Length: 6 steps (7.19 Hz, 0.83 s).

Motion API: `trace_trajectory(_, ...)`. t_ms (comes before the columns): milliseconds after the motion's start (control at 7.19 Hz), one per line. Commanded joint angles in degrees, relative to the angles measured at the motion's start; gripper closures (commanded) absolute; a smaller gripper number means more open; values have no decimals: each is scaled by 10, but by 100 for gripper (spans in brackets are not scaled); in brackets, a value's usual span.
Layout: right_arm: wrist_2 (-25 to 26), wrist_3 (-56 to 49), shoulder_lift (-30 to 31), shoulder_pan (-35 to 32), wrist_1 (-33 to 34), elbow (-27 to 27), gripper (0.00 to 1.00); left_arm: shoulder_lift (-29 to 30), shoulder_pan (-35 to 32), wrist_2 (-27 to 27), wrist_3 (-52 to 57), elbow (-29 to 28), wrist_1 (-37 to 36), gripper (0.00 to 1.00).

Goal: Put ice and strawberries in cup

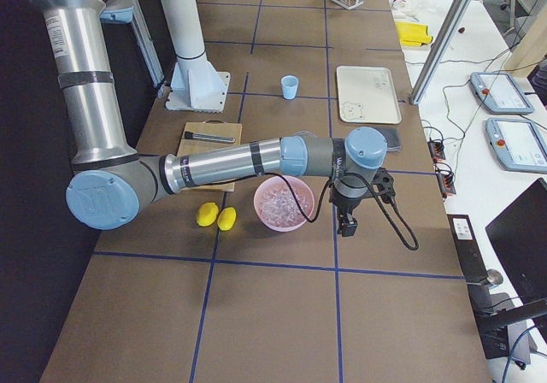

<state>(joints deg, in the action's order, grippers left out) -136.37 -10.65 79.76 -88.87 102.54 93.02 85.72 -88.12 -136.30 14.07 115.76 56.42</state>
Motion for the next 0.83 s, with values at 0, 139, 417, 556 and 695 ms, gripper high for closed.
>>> trace_trajectory(0, 1, -1, 0, 7, -5, 3, 1, -5, -4, 0, 0, -7, 26, 0)
trace_trajectory(139, 1, 2, 4, 8, -6, 3, 1, -6, -6, 1, -2, -7, 26, 0)
trace_trajectory(417, 23, 4, -1, 8, -8, 1, 1, -5, -7, 0, -7, -9, 26, 0)
trace_trajectory(556, 29, 6, 4, 8, -28, 0, 1, -2, -7, 0, -6, -18, 26, 0)
trace_trajectory(695, 29, 8, 7, 8, -42, -5, 1, 5, -7, -1, -5, -40, 29, 0)
